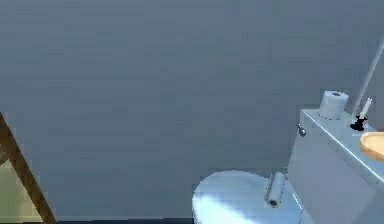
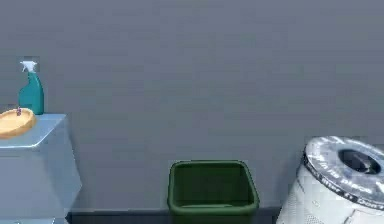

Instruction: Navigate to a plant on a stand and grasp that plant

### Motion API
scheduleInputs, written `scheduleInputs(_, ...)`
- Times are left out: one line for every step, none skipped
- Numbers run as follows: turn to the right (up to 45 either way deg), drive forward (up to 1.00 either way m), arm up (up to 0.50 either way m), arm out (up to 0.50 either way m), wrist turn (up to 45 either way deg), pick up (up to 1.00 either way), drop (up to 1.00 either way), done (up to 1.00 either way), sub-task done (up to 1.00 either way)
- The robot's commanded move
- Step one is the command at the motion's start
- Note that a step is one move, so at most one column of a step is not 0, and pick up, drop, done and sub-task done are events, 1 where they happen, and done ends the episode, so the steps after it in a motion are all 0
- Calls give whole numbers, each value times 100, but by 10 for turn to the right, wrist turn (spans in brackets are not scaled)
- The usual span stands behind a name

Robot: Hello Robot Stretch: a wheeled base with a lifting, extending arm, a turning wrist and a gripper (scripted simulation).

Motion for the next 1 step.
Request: scheduleInputs(-450,0,0,0,0,0,0,0,0)
